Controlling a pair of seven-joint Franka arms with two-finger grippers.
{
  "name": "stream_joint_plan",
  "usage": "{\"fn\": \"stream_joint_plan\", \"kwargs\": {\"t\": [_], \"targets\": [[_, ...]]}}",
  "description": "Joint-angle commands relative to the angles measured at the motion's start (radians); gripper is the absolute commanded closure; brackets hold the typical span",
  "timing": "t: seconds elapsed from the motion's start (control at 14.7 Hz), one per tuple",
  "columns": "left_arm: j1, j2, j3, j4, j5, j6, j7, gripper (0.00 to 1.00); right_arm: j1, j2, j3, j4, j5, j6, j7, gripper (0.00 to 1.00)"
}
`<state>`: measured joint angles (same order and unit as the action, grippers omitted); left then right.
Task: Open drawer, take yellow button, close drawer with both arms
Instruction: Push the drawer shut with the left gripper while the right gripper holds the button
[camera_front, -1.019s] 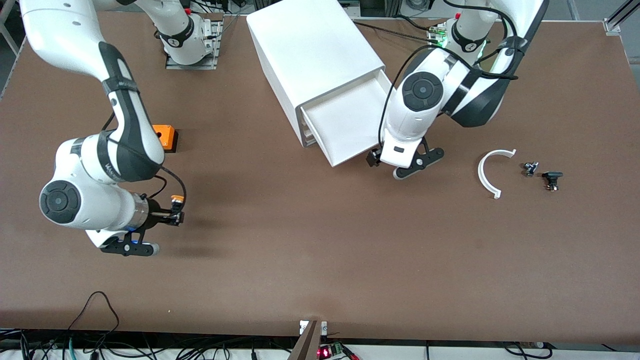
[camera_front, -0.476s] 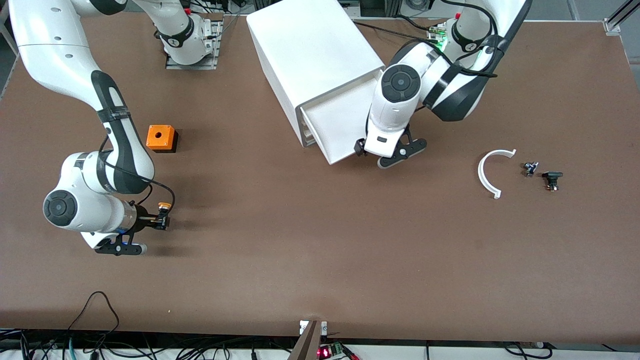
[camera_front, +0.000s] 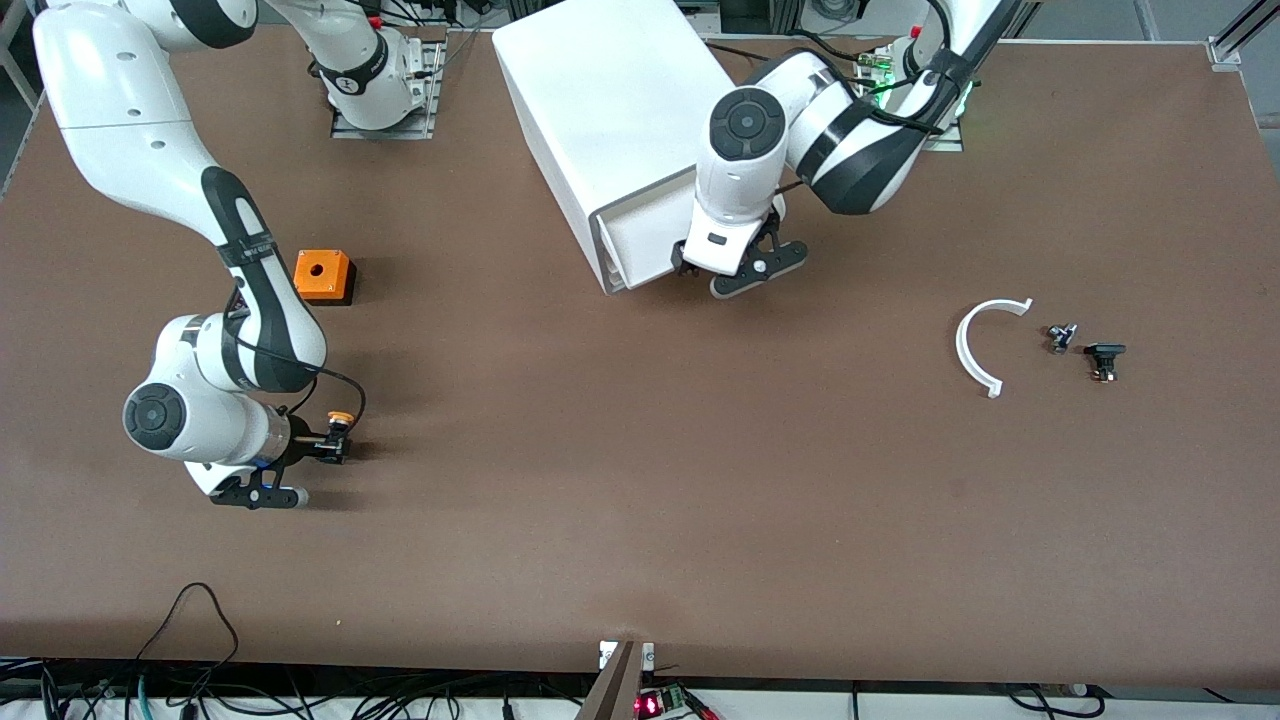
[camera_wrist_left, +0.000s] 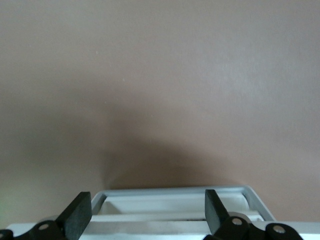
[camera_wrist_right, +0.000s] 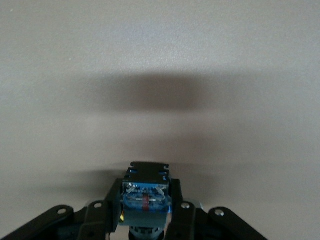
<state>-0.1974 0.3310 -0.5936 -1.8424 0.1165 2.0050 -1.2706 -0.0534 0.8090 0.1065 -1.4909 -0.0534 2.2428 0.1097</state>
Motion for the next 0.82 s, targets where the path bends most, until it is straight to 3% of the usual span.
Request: {"fn": "stream_joint_plan", "kwargs": {"t": [0.0,0.07,0.14,0.48,0.75], "targets": [[0.01,-0.03,-0.051,-0.04,0.017,0.001,-0.041,0.0,-0.008,0.006,0.007,-0.005,-0.017,0.018,-0.01,0.73],[0.01,-0.03,-0.06,-0.04,0.014,0.001,-0.055,0.0,-0.005,0.003,0.007,-0.003,-0.016,0.017,-0.008,0.31],[0.01,-0.03,-0.071,-0.04,-0.003,0.001,-0.062,0.0,-0.003,0.001,0.007,-0.002,-0.016,0.014,-0.007,0.0],[0.01,-0.029,-0.097,-0.046,-0.041,-0.029,-0.064,0.0,-0.002,-0.053,0.012,0.003,-0.016,-0.006,-0.021,0.0],[-0.002,-0.03,-0.104,-0.046,-0.077,-0.064,-0.066,0.0,0.009,-0.178,0.019,0.003,-0.014,-0.146,-0.019,0.0]]}}
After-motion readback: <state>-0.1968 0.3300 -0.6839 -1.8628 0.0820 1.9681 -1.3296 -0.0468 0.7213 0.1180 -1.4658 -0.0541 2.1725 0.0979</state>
